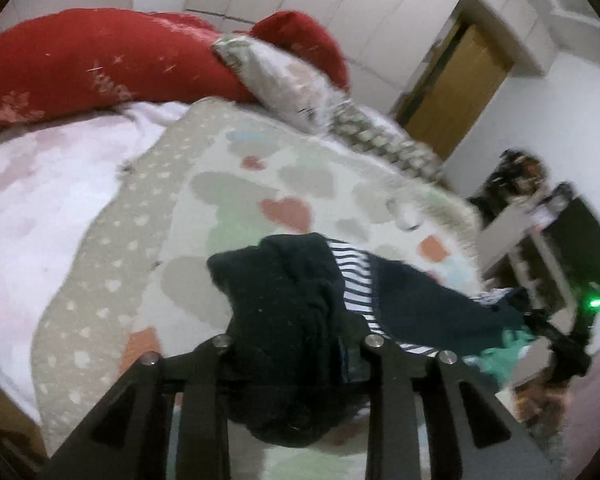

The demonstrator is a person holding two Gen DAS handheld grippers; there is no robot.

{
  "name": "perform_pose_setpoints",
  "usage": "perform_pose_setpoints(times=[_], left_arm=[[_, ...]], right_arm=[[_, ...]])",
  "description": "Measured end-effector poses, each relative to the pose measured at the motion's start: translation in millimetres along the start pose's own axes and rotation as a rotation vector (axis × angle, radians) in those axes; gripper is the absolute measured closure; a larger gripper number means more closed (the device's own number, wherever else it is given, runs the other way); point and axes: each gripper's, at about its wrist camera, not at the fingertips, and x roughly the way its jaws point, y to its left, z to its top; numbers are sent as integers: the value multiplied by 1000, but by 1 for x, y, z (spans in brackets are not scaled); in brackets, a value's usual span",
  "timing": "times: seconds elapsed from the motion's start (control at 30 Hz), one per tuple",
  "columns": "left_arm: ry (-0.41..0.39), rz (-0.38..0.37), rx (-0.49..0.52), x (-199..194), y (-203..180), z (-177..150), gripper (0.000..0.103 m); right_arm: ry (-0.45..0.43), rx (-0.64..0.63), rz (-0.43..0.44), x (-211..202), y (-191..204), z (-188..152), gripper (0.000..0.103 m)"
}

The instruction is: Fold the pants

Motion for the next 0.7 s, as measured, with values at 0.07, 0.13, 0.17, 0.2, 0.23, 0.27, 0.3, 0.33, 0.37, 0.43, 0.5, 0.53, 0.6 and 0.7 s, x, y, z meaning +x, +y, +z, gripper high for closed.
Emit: perform_pose_setpoints(times=[0.07,0.13,0.17,0.2,0.23,0.27,0.3,0.33,0.37,0.43,0.5,0.53,0.6,0.7], left_arm=[[40,119,10,25,7,-15,60],[78,284,65,55,14,-33,53],[106,330,83,64,17,-40,53],[142,345,85,72,21,-45,53],[163,315,64,74,28,-51,53],[163,269,29,69,35,-54,53],[154,244,7,64,40,-56,53],[147,234,-5,59,44,-56,53],[137,225,-23,52,49,-56,52],[117,216,-57,37,56,-55,52],[84,217,-65,19,57,-53,52],[61,221,-59,11,53,-52,52],[22,234,-46,-4,44,-51,52],[-21,204,-10,-17,25,-49,49]], right_arm=[[41,5,-31,14,-6,-11,72],[106,8,-90,38,-16,-30,54],[149,4,-131,52,-22,-40,49],[198,3,-189,67,-30,-51,49],[236,7,-232,76,-38,-59,49],[255,20,-244,79,-45,-65,49],[251,56,-223,75,-53,-70,48],[239,80,-209,69,-60,-69,45],[221,100,-209,62,-65,-69,43],[177,117,-241,45,-73,-64,41],[140,135,-239,30,-77,-58,41],[125,146,-220,25,-77,-55,41],[96,153,-161,17,-72,-50,41],[92,89,-89,19,-49,-48,41]])
